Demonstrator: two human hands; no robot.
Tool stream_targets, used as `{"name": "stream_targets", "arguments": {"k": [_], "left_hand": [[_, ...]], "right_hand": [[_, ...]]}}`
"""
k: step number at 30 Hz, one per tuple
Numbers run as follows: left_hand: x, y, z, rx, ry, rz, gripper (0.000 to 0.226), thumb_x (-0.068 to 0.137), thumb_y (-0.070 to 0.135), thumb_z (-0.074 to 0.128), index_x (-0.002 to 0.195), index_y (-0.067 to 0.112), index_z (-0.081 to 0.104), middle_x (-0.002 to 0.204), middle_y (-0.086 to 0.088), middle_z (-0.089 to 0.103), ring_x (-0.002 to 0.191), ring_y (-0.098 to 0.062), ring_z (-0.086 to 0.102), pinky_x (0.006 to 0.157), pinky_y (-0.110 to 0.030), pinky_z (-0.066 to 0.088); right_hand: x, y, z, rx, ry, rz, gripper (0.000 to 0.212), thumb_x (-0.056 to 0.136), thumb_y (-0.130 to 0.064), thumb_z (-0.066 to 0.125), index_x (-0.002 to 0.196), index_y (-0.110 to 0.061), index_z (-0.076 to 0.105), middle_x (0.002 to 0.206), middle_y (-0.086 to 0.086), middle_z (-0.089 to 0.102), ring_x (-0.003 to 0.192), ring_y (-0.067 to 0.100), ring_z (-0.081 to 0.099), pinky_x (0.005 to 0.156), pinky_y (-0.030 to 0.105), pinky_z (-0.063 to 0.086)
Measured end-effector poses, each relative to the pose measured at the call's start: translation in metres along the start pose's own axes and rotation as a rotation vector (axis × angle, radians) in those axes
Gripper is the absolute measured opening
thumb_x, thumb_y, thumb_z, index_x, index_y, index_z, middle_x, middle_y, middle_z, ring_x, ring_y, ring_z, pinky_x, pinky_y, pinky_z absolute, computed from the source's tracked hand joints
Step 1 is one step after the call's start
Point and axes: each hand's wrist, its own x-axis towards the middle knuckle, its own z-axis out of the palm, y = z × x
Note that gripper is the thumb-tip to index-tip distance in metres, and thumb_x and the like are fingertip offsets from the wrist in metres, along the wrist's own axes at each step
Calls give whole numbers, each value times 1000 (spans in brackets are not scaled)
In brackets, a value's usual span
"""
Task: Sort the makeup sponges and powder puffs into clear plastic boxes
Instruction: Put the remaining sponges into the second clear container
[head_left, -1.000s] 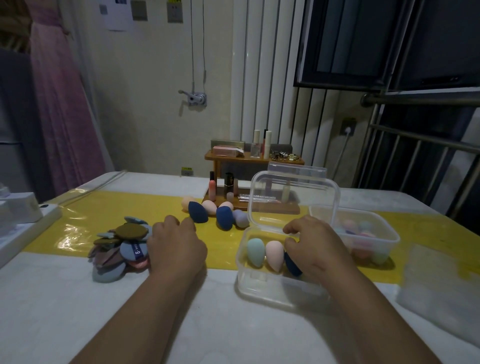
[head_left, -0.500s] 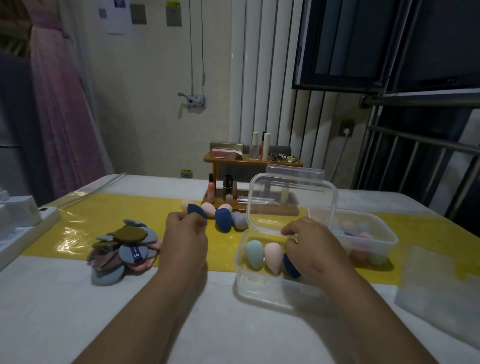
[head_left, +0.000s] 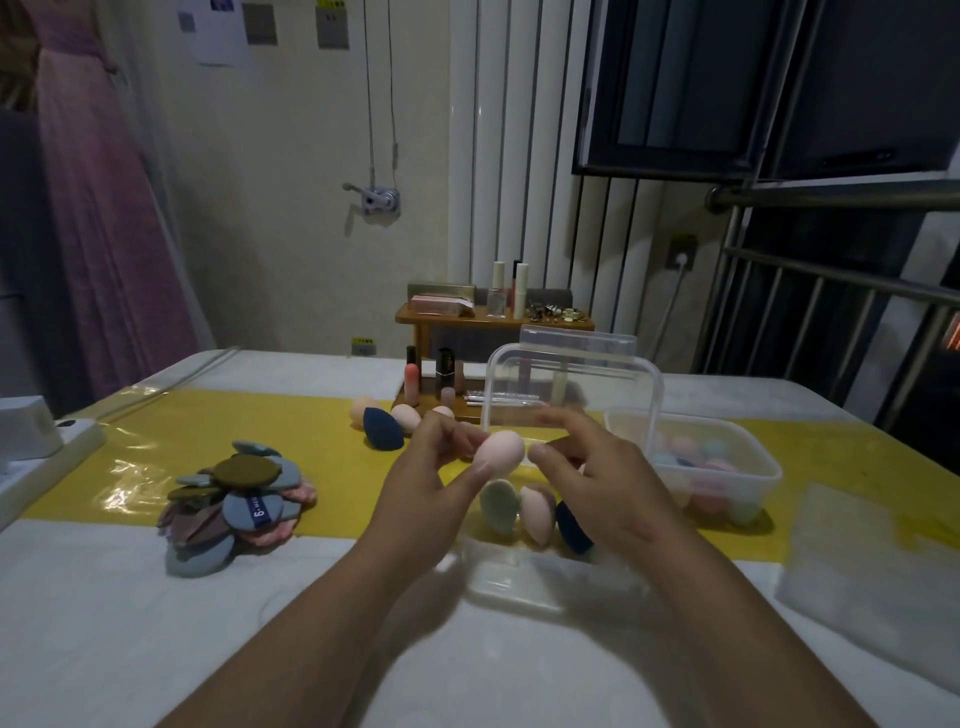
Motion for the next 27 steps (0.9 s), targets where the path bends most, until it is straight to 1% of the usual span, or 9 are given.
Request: {"name": "stream_targets", "arguments": {"k": [3,5,8,10,12,15,18,22,27], "left_hand": [[-1,-1,1,3,-56,-5,29,85,14,75,82,24,48,102,19,71,105,3,62,83,-13,48],[-2,-4,2,24,-84,-25,26,84,16,77,84,20,51,103,23,70,106,7,60,81,-12,47],[-2,-7,1,119,-97,-15,24,81,20,78,93,26,58,110,32,61,108,14,52,82,-8,41],[-1,-10,0,169,-92,-11,27,81,16,77,97,30,60,116,30,53,110,12,47,82,-5,37],[0,-12,1,170,-100,-100,24,84,13,72,97,30,62,119,20,50,114,2,47,83,-13,38],[-1,-13,3,99,-138,-255,20,89,14,65,98,31,62,113,19,52,111,-4,51,84,-23,44],[-3,-11,4,47,-168,-308,18,93,14,60,101,30,60,108,10,61,102,-14,60,84,-32,53],[-3,-10,3,54,-179,-333,18,93,12,58,102,28,59,109,4,62,99,-17,62,82,-33,53],[-3,-10,3,43,-183,-347,25,90,5,56,99,27,59,108,1,63,96,-19,63,73,-27,48]], "right_hand": [[0,-1,0,36,-12,29,30,91,-48,62,120,-46,56,101,-18,69,90,-1,62,74,27,52],[1,0,1,16,26,31,17,88,-43,67,105,-43,62,92,-20,69,81,-2,62,68,23,50],[1,-1,-3,22,85,27,8,85,-36,71,89,-40,66,87,-21,67,75,0,60,64,20,45],[2,-1,-9,46,139,59,8,82,-32,71,85,-38,67,85,-19,67,71,1,58,61,20,43],[2,-1,-18,50,192,116,7,72,-33,70,77,-35,66,79,-15,66,69,3,56,57,24,40],[4,2,-30,48,227,235,12,55,-31,64,65,-24,62,65,-7,62,66,14,57,54,28,41],[5,5,-38,-32,215,323,15,61,-23,69,60,-14,57,60,-1,59,62,21,55,54,33,43],[4,4,-42,-146,124,391,24,65,-18,70,54,-15,49,58,2,55,59,21,50,54,30,40],[3,-5,-42,-293,-33,491,17,68,-11,64,57,-17,52,75,6,61,75,26,57,57,28,41]]}}
